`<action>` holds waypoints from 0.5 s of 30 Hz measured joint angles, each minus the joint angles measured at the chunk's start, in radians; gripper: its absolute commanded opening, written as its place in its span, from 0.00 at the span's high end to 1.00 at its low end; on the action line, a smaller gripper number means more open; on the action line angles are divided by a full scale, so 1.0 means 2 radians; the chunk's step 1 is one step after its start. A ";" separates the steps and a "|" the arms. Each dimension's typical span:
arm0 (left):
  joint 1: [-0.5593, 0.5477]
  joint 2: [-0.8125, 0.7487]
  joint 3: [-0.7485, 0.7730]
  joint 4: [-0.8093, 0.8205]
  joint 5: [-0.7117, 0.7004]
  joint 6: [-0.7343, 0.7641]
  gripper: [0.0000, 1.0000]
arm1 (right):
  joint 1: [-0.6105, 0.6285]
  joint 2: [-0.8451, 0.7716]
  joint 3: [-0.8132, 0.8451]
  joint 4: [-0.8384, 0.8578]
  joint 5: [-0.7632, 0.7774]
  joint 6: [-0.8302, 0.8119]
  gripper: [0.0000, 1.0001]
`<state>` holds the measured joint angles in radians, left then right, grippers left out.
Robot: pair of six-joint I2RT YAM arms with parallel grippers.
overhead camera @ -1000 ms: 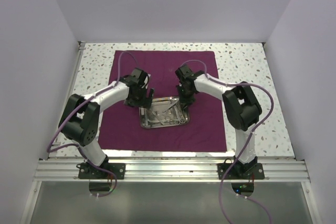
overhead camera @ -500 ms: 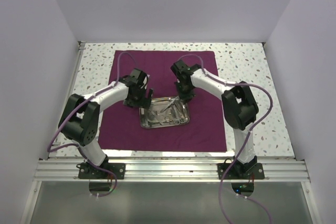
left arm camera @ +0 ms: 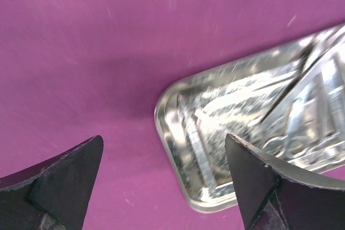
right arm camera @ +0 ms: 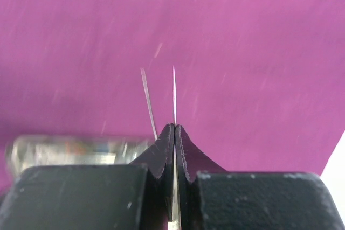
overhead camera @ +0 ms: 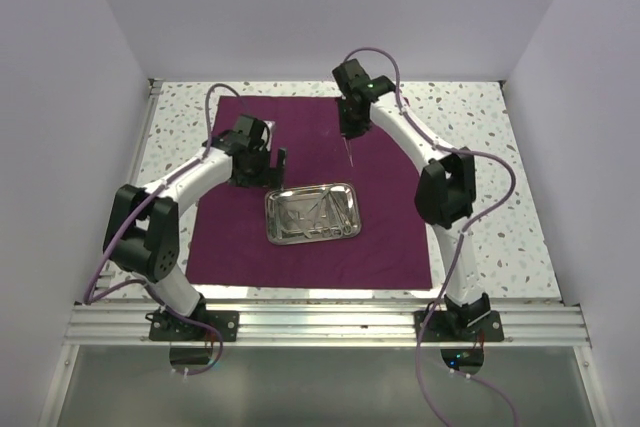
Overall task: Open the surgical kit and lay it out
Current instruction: Place the medical item in the surgical kit.
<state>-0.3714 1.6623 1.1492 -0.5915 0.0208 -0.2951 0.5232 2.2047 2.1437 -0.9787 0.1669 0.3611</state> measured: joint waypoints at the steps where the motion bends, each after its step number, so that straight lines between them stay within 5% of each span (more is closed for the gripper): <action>1: 0.003 0.000 0.009 0.001 0.003 0.000 0.02 | -0.011 0.024 0.024 0.001 0.001 0.002 1.00; 7: 0.005 -0.010 0.049 0.011 0.019 0.000 0.07 | -0.075 0.146 0.120 0.028 0.002 0.027 1.00; 14: 0.005 -0.010 0.062 0.010 0.027 0.000 0.10 | -0.108 0.194 0.147 0.070 -0.001 0.044 1.00; 15: 0.005 -0.010 0.062 0.010 0.029 0.000 0.10 | -0.107 0.196 0.150 0.077 -0.001 0.044 0.83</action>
<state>-0.3614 1.6413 1.2739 -0.5705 0.0780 -0.2958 0.3092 2.5965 2.4443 -0.8253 0.1658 0.4496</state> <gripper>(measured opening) 0.904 0.011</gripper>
